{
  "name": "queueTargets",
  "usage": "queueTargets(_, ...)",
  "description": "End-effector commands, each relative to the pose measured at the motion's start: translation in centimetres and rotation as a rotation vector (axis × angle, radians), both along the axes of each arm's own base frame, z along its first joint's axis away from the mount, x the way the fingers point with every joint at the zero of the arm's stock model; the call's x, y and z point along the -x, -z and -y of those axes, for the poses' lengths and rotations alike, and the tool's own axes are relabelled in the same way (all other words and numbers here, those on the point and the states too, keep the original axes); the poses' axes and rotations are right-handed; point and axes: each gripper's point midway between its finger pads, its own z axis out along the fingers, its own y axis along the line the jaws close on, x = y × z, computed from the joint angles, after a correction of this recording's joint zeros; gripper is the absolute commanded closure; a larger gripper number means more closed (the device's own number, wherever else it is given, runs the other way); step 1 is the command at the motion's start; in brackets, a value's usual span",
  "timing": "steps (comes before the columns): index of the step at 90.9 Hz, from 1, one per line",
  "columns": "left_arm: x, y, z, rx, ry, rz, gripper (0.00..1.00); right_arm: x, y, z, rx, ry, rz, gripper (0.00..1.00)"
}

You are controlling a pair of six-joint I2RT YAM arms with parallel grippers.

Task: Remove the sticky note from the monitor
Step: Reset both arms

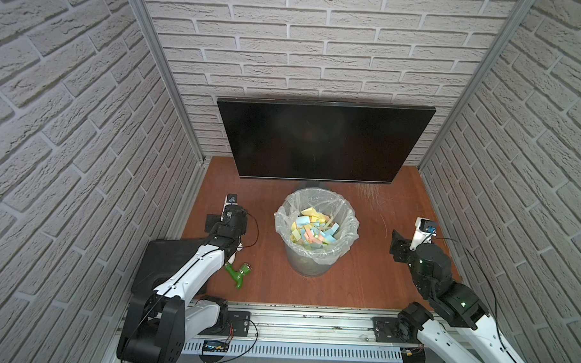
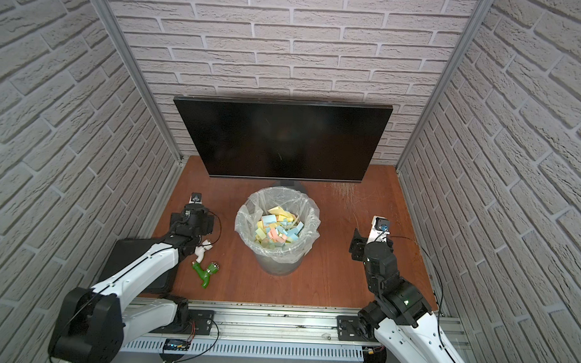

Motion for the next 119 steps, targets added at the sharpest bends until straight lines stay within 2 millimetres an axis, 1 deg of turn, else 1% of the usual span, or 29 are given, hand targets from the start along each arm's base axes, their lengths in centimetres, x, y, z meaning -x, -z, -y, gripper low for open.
queueTargets(1,-2.8,-0.8,0.2,0.065,0.055,0.128,0.02,-1.1,-0.5,-0.6,0.027,-0.029,0.056,0.27)
queueTargets(7,-3.4,-0.4,-0.5,0.065,0.042,0.147,0.02,-1.4,-0.3,-0.8,0.051,-0.043,0.072,0.27)
queueTargets(21,-5.0,0.4,0.1,0.079,0.106,0.242,0.02,-2.4,-0.1,-1.4,0.103,-0.081,0.145,0.27)
queueTargets(24,-5.2,0.9,0.4,0.075,0.124,0.23,0.02,-2.6,0.0,-1.6,0.113,-0.088,0.159,0.27)
queueTargets(32,-6.5,0.7,1.0,0.054,0.175,0.242,0.02,-3.4,0.5,-1.8,0.133,-0.097,0.18,0.27)
queueTargets(37,-6.6,0.8,1.4,0.043,0.204,0.281,0.02,-4.1,1.1,-1.9,0.143,-0.099,0.171,0.27)
queueTargets(48,-5.5,1.9,1.3,0.04,0.203,0.348,0.02,-5.8,2.6,-1.1,0.182,-0.075,0.136,0.26)
queueTargets(53,-5.7,2.8,1.6,0.027,0.218,0.32,0.02,-6.7,3.3,-0.4,0.183,-0.06,0.133,0.25)
queueTargets(56,-5.8,2.8,1.9,0.039,0.23,0.309,0.02,-7.3,3.7,0.0,0.175,-0.055,0.132,0.25)
queueTargets(67,-6.3,3.0,1.4,0.064,0.222,0.297,0.02,-9.4,5.5,1.7,0.147,-0.02,0.138,0.25)
queueTargets(71,-6.3,2.9,1.4,0.07,0.222,0.297,0.02,-10.2,6.1,2.0,0.148,-0.022,0.144,0.25)
queueTargets(86,-6.4,2.9,1.4,0.073,0.224,0.296,0.02,-13.0,8.0,2.4,0.156,-0.034,0.185,0.25)
queueTargets(89,-6.4,3.0,1.4,0.075,0.225,0.294,0.02,-12.9,9.3,2.3,0.15,-0.042,0.178,0.25)
queueTargets(94,-6.4,3.0,1.4,0.076,0.227,0.292,0.02,-13.3,10.3,2.0,0.147,-0.065,0.187,0.25)
queueTargets(99,-6.4,3.0,1.4,0.079,0.228,0.293,0.02,-14.0,11.7,1.7,0.149,-0.085,0.166,0.26)
queueTargets(104,-6.4,3.0,1.4,0.083,0.233,0.291,0.02,-14.7,12.0,1.6,0.154,-0.091,0.187,0.25)
queueTargets(107,-6.5,3.0,1.4,0.086,0.234,0.289,0.02,-14.6,12.7,1.5,0.152,-0.099,0.149,0.24)
queueTargets(112,-6.4,3.0,1.4,0.088,0.232,0.288,0.02,-15.4,12.9,1.4,0.149,-0.106,0.068,0.24)
queueTargets(114,-6.5,3.0,1.4,0.088,0.233,0.289,0.02,-15.8,12.8,1.2,0.149,-0.117,0.051,0.23)
queueTargets(115,-6.5,3.0,1.4,0.088,0.234,0.289,0.02,-16.1,12.8,1.1,0.151,-0.124,0.047,0.2)
queueTargets(116,-6.5,3.0,1.4,0.088,0.233,0.288,0.02,-16.3,12.8,1.0,0.152,-0.132,0.044,0.12)
queueTargets(117,-6.5,3.0,1.4,0.088,0.233,0.289,0.02,-16.6,12.8,0.8,0.151,-0.141,0.043,0.05)
queueTargets(119,-6.5,3.0,1.4,0.089,0.235,0.289,0.02,-16.9,13.0,0.7,0.139,-0.156,0.042,0.0)
